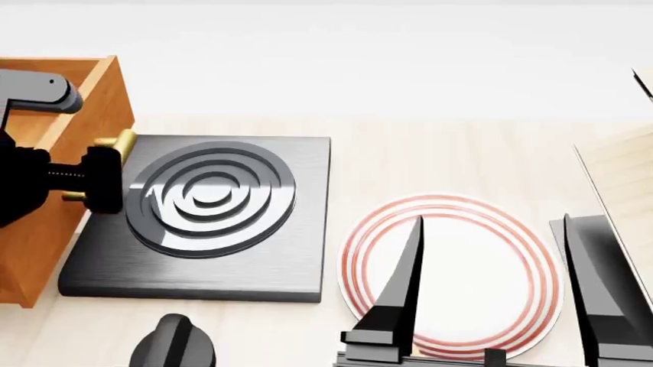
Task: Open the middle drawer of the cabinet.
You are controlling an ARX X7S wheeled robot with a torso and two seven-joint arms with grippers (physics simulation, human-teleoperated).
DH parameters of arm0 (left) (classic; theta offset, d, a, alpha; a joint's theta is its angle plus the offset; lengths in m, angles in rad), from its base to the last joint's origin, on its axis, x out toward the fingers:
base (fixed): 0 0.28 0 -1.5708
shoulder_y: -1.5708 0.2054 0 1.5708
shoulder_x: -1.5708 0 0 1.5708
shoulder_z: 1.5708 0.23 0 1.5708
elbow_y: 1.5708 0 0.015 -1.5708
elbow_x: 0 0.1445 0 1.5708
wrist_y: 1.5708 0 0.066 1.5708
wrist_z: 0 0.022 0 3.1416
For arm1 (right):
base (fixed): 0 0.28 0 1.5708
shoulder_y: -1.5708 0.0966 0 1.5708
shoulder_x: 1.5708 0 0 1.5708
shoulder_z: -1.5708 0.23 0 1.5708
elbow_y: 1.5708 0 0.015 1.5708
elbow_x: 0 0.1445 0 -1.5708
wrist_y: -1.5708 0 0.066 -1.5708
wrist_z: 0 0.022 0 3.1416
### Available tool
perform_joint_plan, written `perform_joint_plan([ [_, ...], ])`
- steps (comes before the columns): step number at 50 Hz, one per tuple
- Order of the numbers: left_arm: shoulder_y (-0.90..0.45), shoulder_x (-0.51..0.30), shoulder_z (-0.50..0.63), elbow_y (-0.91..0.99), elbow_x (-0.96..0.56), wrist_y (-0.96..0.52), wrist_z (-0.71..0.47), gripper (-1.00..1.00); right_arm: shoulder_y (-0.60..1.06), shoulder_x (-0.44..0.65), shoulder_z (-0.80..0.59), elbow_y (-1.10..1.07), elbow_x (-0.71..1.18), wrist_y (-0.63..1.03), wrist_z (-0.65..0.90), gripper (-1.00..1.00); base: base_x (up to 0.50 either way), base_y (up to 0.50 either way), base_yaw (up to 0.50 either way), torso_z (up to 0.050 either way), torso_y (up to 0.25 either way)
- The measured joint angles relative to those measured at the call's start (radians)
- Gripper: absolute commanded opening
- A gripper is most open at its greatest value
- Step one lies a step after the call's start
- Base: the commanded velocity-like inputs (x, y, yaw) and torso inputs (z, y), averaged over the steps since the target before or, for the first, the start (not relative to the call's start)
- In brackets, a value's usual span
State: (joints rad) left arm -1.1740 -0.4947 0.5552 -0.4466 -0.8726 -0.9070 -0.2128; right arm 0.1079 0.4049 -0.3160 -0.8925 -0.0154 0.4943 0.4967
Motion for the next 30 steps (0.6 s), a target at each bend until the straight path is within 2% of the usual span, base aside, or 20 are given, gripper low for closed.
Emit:
perform_joint_plan([
  [30,0.027,0.013,-0.019,0.105,-0.049,-0.054,-0.044,1.0,0.003,0.004,0.002,0.007,0.007,-0.006,0.004,1.0,0.0,0.0,0.0,-0.002,0.0],
])
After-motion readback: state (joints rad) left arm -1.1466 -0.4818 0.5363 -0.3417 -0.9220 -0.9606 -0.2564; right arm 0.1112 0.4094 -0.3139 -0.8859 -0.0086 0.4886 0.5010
